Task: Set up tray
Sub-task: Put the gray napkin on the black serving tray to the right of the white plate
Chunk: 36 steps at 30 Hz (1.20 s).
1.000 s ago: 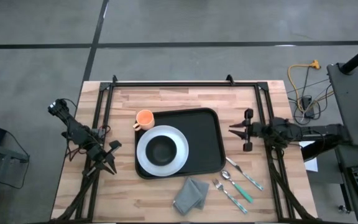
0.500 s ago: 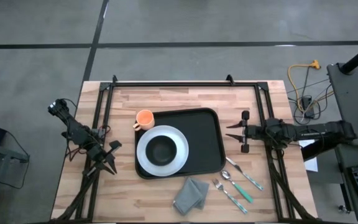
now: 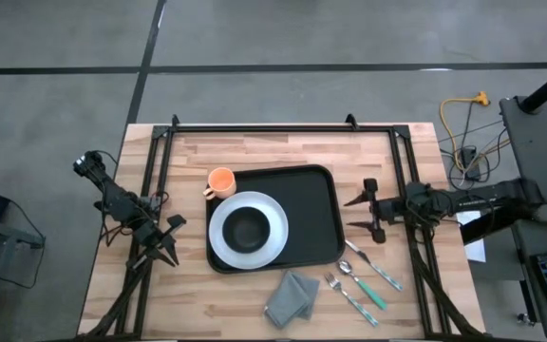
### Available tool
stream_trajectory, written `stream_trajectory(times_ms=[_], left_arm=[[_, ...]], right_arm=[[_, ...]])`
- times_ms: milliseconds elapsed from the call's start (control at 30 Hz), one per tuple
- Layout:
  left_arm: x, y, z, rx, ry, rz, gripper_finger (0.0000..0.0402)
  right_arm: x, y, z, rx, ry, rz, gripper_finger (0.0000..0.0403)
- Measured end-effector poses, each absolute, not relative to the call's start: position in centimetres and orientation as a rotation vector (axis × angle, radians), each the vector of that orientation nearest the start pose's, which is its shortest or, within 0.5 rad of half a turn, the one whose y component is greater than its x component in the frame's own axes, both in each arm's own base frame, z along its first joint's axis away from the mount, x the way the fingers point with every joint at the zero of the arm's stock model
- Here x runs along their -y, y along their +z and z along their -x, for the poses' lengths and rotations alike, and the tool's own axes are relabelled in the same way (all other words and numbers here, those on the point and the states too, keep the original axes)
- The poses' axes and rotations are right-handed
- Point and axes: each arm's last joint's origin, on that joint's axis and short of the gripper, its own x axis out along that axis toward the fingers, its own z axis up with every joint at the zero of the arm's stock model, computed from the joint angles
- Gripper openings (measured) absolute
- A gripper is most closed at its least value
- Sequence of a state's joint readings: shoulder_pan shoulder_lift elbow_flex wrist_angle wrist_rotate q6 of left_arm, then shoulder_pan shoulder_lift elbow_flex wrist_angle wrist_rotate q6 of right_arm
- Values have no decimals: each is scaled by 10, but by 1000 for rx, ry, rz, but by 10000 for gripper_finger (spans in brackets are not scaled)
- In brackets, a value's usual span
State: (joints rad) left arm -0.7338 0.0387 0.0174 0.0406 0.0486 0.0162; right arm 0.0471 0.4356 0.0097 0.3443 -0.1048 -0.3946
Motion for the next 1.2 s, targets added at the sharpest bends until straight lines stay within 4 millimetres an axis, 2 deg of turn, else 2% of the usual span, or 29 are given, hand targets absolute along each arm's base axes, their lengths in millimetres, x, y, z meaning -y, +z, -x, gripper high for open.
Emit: stream_trajectory(times_ms=[233, 433, 700, 867, 1033, 1200], left_arm=[[67, 170, -73, 24, -782, -9, 18], [67, 170, -73, 24, -782, -9, 18], [67, 170, -73, 24, -782, -9, 18], [67, 170, -73, 24, -782, -9, 18], [67, 170, -73, 24, -782, -9, 18], [67, 170, -73, 24, -782, -9, 18]], right_arm=[[-18, 169, -128, 45, 216, 391, 265], [-25, 174, -135, 16, 273, 406, 262], [-40, 190, -160, -49, 351, 414, 253], [-59, 198, -183, -91, 431, 480, 253], [-81, 183, -206, -262, 447, 552, 251], [-112, 179, -226, -259, 496, 569, 249]])
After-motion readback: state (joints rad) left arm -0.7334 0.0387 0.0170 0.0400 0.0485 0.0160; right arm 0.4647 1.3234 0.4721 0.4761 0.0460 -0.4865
